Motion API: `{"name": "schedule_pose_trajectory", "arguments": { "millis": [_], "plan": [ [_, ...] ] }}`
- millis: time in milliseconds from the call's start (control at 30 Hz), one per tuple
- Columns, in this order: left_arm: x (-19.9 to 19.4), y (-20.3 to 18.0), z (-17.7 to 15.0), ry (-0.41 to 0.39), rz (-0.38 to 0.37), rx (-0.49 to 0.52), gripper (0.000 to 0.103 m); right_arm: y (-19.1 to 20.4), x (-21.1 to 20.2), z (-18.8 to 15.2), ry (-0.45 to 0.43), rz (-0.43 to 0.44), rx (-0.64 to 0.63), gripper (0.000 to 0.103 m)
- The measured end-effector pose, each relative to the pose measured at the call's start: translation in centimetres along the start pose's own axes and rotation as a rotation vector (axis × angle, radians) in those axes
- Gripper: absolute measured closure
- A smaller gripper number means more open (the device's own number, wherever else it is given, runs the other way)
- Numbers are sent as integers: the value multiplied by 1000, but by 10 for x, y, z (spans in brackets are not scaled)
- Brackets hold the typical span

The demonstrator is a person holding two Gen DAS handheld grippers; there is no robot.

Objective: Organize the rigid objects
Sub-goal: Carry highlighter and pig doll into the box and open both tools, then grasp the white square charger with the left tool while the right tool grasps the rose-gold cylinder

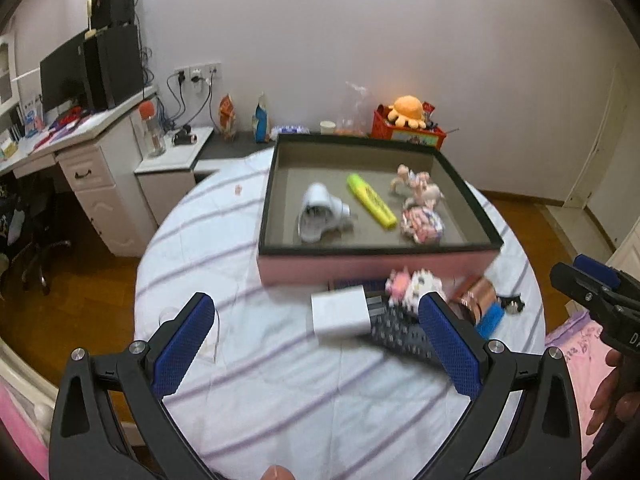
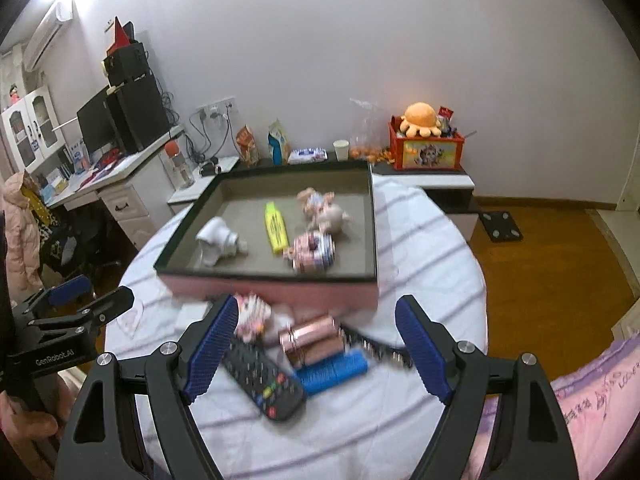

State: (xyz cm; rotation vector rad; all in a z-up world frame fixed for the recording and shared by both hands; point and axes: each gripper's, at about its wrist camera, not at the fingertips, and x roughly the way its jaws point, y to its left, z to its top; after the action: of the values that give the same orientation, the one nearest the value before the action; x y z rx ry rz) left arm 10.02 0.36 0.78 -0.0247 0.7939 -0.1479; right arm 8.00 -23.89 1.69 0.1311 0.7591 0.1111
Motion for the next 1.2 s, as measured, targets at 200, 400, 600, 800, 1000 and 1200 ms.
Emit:
{"name": "schedule_pose_trajectory", "arguments": {
  "millis": [200, 400, 600, 800, 1000, 1200],
  "plan": [
    [-5, -7, -16, 12, 16, 9, 0, 0, 3, -16, 28, 4, -5, 21],
    [-2, -12, -19, 23, 26, 20, 0, -1, 6, -24, 43, 3, -5, 21],
    [14, -13, -25, 63, 31, 21, 0, -2, 19, -27, 75, -14, -22, 21],
    [44, -10, -32, 126, 17, 3, 0, -2, 43, -31, 129, -33, -52, 21],
    [76, -9, -31, 171, -5, -34, 0, -4, 65, -29, 167, -38, -63, 21],
    [101, -5, -26, 189, 1, -69, 0, -5, 83, -23, 192, -46, -82, 21]
  ]
}}
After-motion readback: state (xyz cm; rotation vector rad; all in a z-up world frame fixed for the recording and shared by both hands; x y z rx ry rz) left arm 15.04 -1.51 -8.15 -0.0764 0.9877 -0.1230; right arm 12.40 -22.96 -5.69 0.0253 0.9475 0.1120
